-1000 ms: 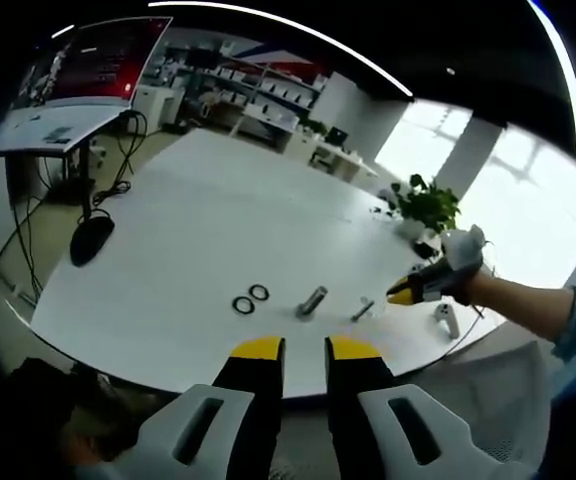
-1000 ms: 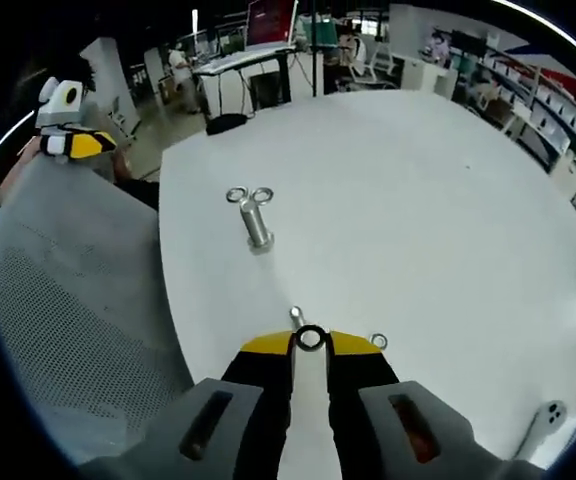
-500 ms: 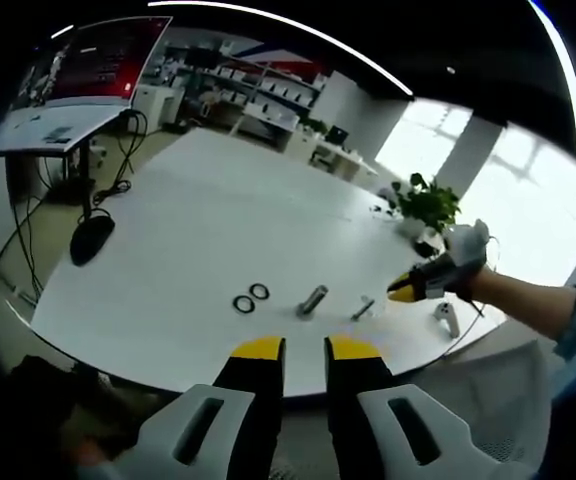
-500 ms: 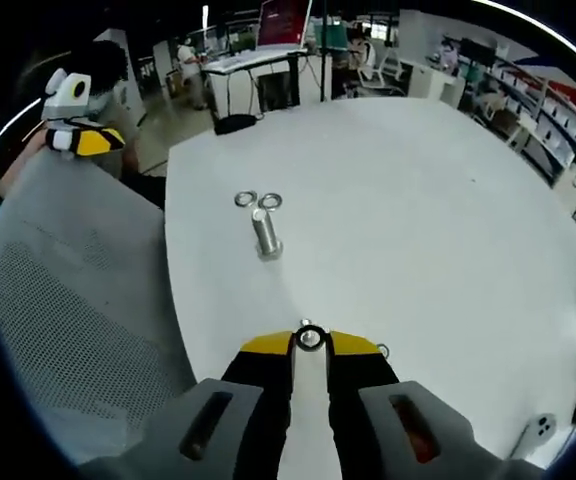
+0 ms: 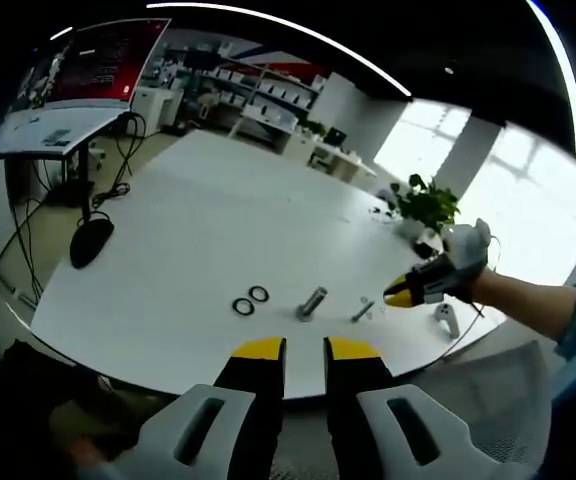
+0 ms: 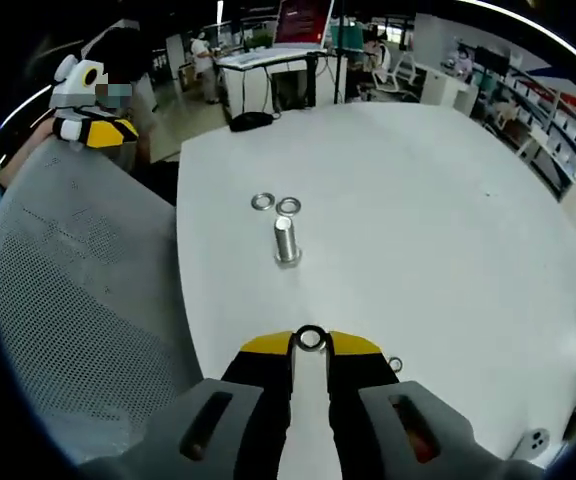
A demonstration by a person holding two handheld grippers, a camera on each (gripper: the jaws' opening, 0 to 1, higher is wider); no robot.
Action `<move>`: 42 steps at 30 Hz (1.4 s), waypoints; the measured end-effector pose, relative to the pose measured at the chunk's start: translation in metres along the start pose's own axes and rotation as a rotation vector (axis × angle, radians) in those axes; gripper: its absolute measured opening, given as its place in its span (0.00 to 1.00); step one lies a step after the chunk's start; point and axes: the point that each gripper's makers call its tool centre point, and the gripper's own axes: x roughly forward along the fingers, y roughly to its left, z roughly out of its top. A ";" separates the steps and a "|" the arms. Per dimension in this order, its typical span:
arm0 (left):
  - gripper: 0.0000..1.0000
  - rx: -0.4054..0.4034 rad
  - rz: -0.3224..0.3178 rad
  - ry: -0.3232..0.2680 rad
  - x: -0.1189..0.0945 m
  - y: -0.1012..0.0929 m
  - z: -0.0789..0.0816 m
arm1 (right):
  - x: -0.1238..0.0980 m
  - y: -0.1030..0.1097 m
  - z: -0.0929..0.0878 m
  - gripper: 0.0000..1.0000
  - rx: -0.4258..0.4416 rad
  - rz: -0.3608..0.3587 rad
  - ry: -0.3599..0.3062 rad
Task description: Place the washer onto the threaded stud by aligning its center hole with the stud, sliding it down to the base, and recovering from edge contact or off-axis alignment until the washer reaches the visible bottom stop.
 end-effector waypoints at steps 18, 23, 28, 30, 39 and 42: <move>0.12 0.004 0.004 0.003 0.000 0.001 0.000 | 0.002 -0.002 0.004 0.13 -0.039 0.001 0.025; 0.12 0.003 0.004 0.007 0.000 0.001 -0.001 | 0.001 -0.004 0.005 0.13 -0.033 -0.003 0.026; 0.12 0.005 0.003 0.005 0.000 0.001 -0.001 | 0.005 -0.004 -0.001 0.13 -0.042 -0.001 0.043; 0.12 0.006 0.002 0.008 0.000 0.001 -0.001 | 0.007 -0.004 -0.005 0.13 -0.047 -0.002 0.058; 0.12 0.003 0.003 0.004 0.000 0.000 0.000 | 0.012 -0.011 -0.005 0.13 -0.063 -0.016 0.086; 0.12 0.002 0.003 0.003 0.000 0.000 0.000 | 0.016 -0.011 -0.007 0.13 -0.077 -0.012 0.106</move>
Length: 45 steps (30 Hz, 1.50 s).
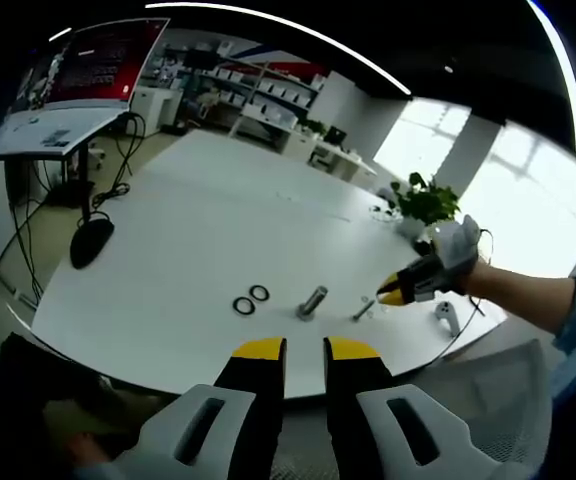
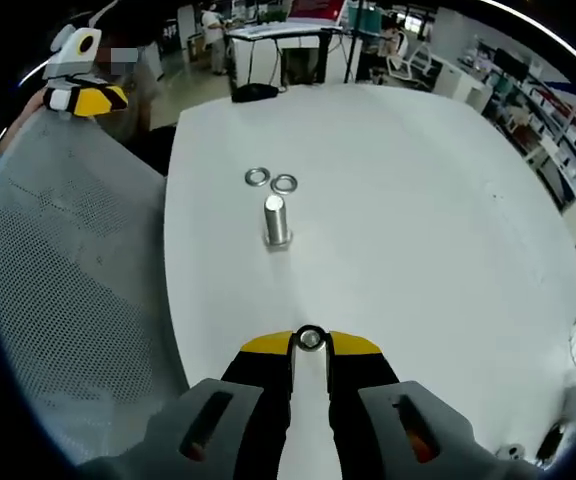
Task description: Place the washer onto the threaded stud by aligning its center hole with the stud, sliding it down to the base, and recovering from edge contact or off-axis alignment until the washer reaches the visible bottom stop.
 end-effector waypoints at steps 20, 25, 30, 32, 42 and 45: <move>0.12 -0.002 0.000 0.010 0.000 0.000 -0.001 | 0.014 -0.001 -0.007 0.13 -0.057 0.015 0.076; 0.12 -0.003 0.001 0.012 0.000 0.001 -0.002 | 0.021 -0.002 -0.012 0.13 -0.066 0.017 0.094; 0.12 -0.006 0.004 0.020 0.001 0.002 -0.003 | 0.032 0.000 -0.017 0.13 -0.093 0.022 0.119; 0.12 -0.005 0.005 0.024 0.001 0.002 -0.004 | 0.037 -0.001 -0.019 0.13 -0.093 0.025 0.128; 0.12 -0.009 0.010 0.029 0.001 0.003 -0.005 | 0.056 0.004 -0.029 0.12 -0.123 0.054 0.167; 0.12 -0.011 0.009 0.030 0.001 0.003 -0.005 | 0.059 0.004 -0.031 0.13 -0.127 0.060 0.172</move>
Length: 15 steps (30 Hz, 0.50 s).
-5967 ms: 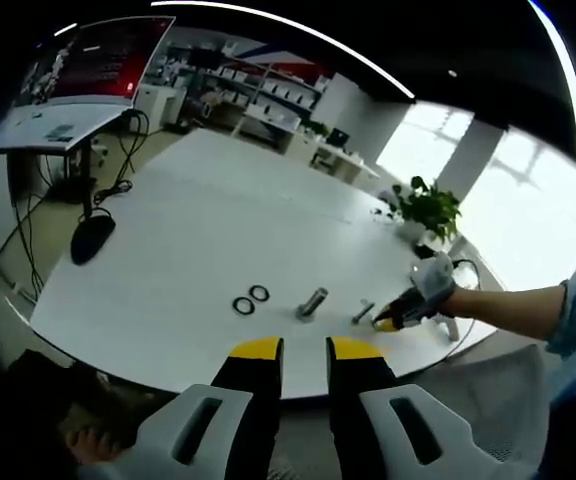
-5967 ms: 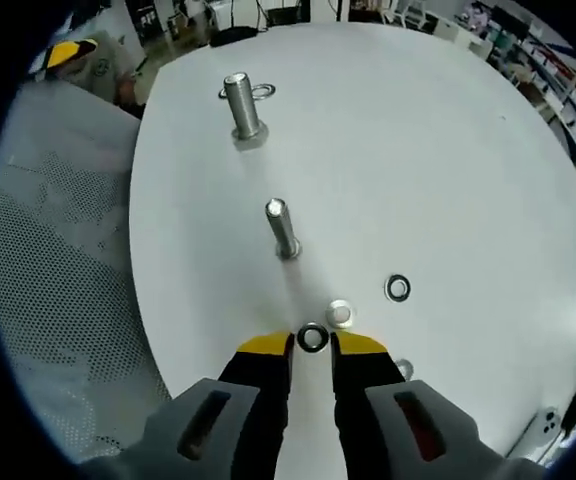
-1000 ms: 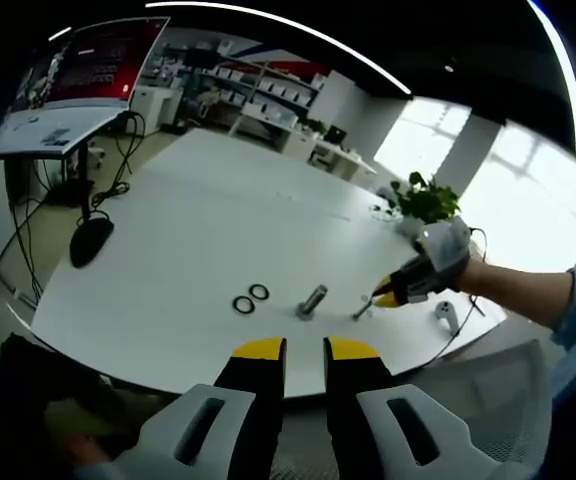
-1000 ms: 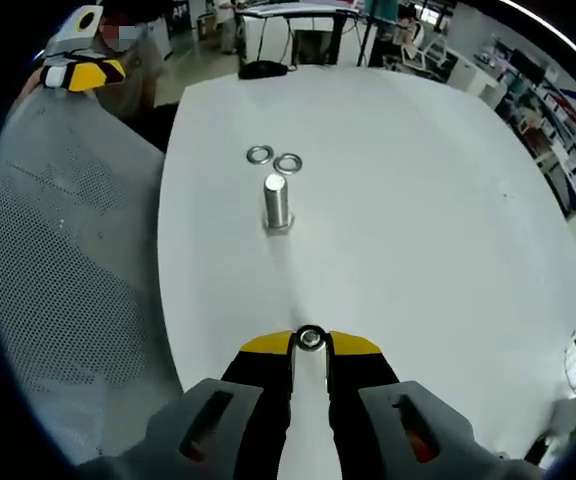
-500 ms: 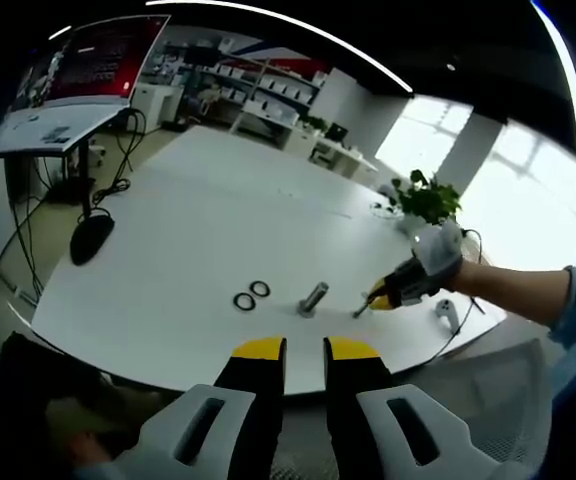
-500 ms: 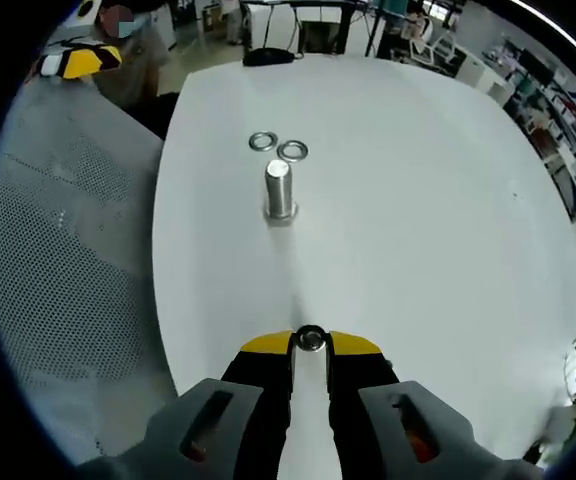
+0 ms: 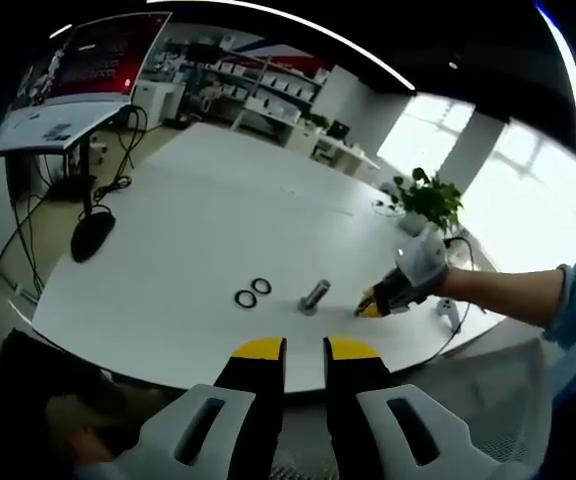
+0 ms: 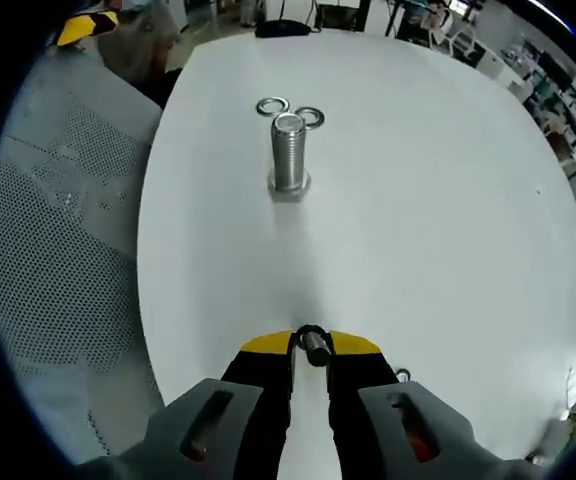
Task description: Place the washer onto the threaded stud by aligning its center hole with the stud, sliding it down to the base, and recovering from edge contact or off-axis alignment until the washer reaches the visible bottom stop.
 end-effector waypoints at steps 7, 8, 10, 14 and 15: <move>0.12 0.001 -0.001 -0.003 0.000 0.000 0.001 | -0.005 -0.004 0.002 0.32 -0.003 -0.013 -0.024; 0.12 0.002 -0.001 -0.003 0.000 0.000 0.001 | -0.007 -0.005 0.002 0.32 0.002 -0.015 -0.029; 0.12 0.005 -0.002 -0.001 0.000 0.000 0.001 | -0.012 -0.008 0.000 0.33 0.021 -0.021 -0.036; 0.12 0.009 -0.004 -0.002 0.001 -0.001 0.001 | -0.024 -0.012 -0.006 0.32 0.049 -0.031 -0.060; 0.12 0.010 -0.004 -0.002 0.001 -0.001 0.001 | -0.026 -0.013 -0.010 0.32 0.055 -0.032 -0.062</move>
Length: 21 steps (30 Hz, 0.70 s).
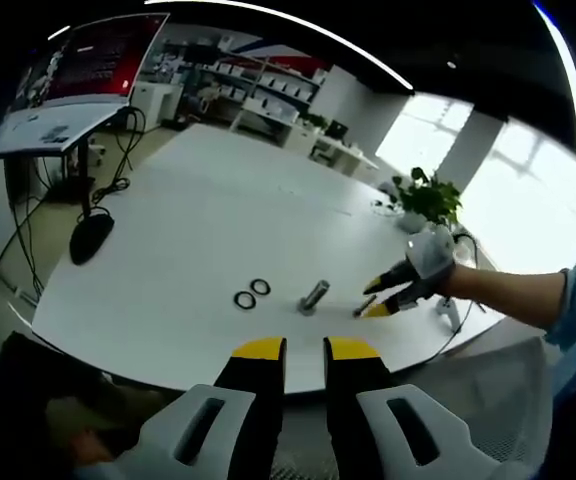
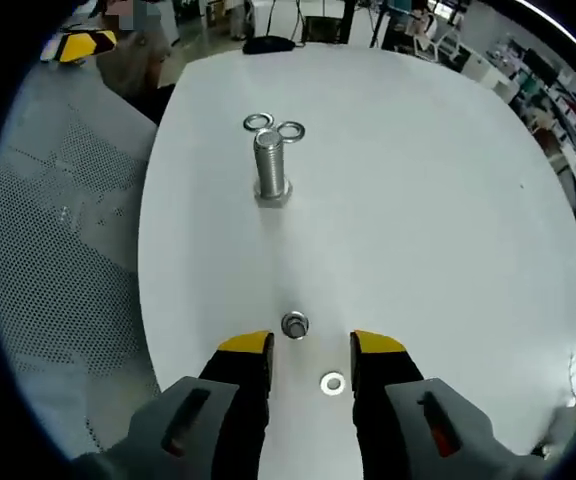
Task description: Place the washer onto the threaded stud by aligning its center hole with the stud, sliding it down to the base, and recovering from edge contact or off-axis alignment until the washer reaches the visible bottom stop.
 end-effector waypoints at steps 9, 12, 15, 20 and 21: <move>0.12 0.005 -0.007 -0.004 0.000 -0.001 0.001 | -0.007 -0.005 -0.022 0.31 0.096 0.001 -0.024; 0.12 0.006 -0.010 0.001 0.000 -0.002 0.000 | -0.004 -0.007 -0.028 0.30 0.143 0.009 -0.023; 0.12 0.005 -0.012 -0.001 0.000 -0.002 0.000 | -0.001 -0.009 -0.033 0.30 0.149 0.003 -0.006; 0.12 0.003 -0.012 -0.002 0.000 -0.002 0.000 | 0.004 -0.012 -0.045 0.30 0.162 -0.013 0.036; 0.12 0.003 -0.012 -0.002 0.000 -0.002 0.000 | 0.004 -0.011 -0.046 0.30 0.164 -0.011 0.041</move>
